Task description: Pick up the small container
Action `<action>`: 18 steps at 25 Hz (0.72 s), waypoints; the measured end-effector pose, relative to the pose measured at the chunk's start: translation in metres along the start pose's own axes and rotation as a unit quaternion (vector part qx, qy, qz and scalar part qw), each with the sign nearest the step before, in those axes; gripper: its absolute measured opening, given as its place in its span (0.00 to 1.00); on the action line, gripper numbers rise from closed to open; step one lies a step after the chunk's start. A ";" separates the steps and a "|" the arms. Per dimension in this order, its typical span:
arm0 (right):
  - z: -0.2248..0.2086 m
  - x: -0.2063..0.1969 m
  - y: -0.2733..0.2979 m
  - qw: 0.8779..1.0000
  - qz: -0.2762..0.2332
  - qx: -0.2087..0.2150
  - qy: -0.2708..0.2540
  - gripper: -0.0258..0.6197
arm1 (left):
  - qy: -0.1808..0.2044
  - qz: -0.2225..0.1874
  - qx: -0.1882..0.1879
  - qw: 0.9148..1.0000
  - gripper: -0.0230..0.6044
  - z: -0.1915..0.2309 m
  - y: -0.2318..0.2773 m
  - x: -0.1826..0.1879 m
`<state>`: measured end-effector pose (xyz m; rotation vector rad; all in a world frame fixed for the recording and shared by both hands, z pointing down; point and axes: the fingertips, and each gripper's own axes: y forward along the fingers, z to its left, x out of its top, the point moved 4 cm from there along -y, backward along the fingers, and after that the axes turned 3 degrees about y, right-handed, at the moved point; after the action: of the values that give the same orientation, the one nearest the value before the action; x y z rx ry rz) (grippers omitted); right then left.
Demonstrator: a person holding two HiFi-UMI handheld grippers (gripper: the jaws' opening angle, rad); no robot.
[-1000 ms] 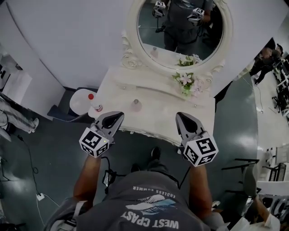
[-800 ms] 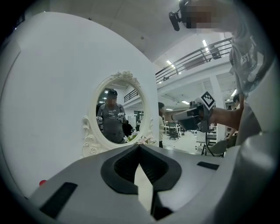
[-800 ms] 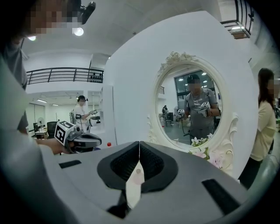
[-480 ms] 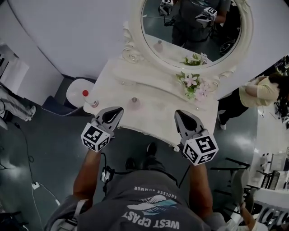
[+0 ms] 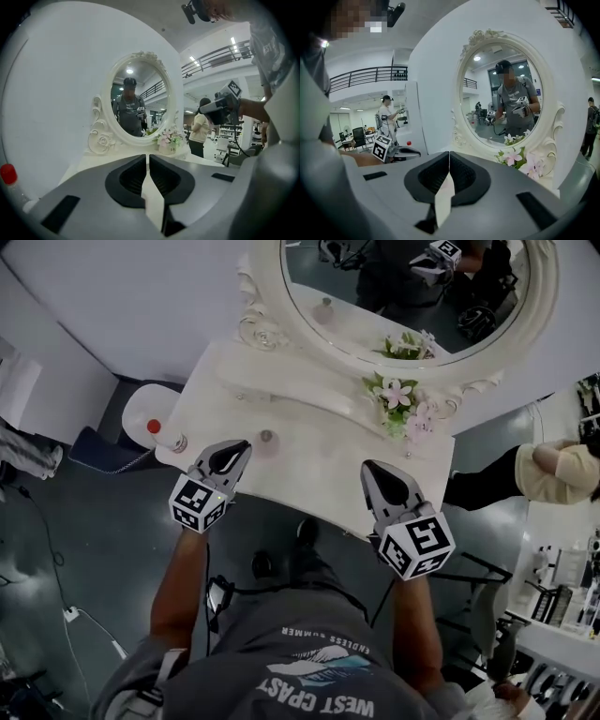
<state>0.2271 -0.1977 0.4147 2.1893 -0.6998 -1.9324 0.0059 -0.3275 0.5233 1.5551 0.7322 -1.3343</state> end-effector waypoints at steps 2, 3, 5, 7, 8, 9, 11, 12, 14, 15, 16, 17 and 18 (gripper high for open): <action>-0.004 -0.003 0.004 1.000 0.006 0.001 0.002 0.08 | -0.004 0.005 0.001 1.000 0.07 0.004 0.010 -0.009; -0.006 -0.005 0.006 1.000 0.008 0.001 0.003 0.08 | -0.006 0.008 0.001 1.000 0.07 0.007 0.015 -0.014; -0.010 -0.008 0.010 1.000 0.014 0.000 0.005 0.08 | -0.010 0.013 0.000 1.000 0.08 0.010 0.024 -0.024; -0.014 -0.011 0.013 1.000 0.020 0.000 0.008 0.08 | -0.014 0.022 -0.002 1.000 0.12 0.013 0.033 -0.035; -0.016 -0.013 0.015 1.000 0.023 -0.001 0.009 0.08 | -0.016 0.028 -0.003 0.999 0.15 0.014 0.039 -0.042; -0.019 -0.014 0.017 1.000 0.025 -0.001 0.010 0.08 | -0.019 0.033 -0.003 0.999 0.18 0.016 0.044 -0.048; -0.023 -0.017 0.020 0.999 0.031 -0.001 0.012 0.08 | -0.022 0.042 -0.004 0.999 0.23 0.018 0.054 -0.060; -0.025 -0.018 0.022 0.999 0.033 -0.001 0.013 0.08 | -0.023 0.046 -0.004 0.999 0.24 0.019 0.059 -0.066; -0.028 -0.020 0.027 0.999 0.039 -0.001 0.016 0.08 | -0.020 0.055 -0.005 0.998 0.29 0.021 0.068 -0.077; -0.030 -0.022 0.029 0.999 0.041 -0.001 0.017 0.08 | -0.019 0.058 -0.004 0.998 0.33 0.021 0.073 -0.082; -0.032 -0.024 0.031 0.999 0.044 -0.001 0.018 0.08 | -0.018 0.062 -0.004 0.998 0.37 0.021 0.077 -0.087; -0.033 -0.026 0.032 0.999 0.048 -0.001 0.020 0.08 | -0.019 0.065 -0.003 0.998 0.40 0.021 0.081 -0.092; -0.035 -0.028 0.034 0.998 0.051 -0.001 0.022 0.08 | -0.020 0.068 -0.003 0.997 0.42 0.020 0.085 -0.097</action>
<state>0.2507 -0.2224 0.4593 2.1436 -0.7865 -1.8308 0.0502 -0.3667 0.6402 1.5419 0.5939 -1.2570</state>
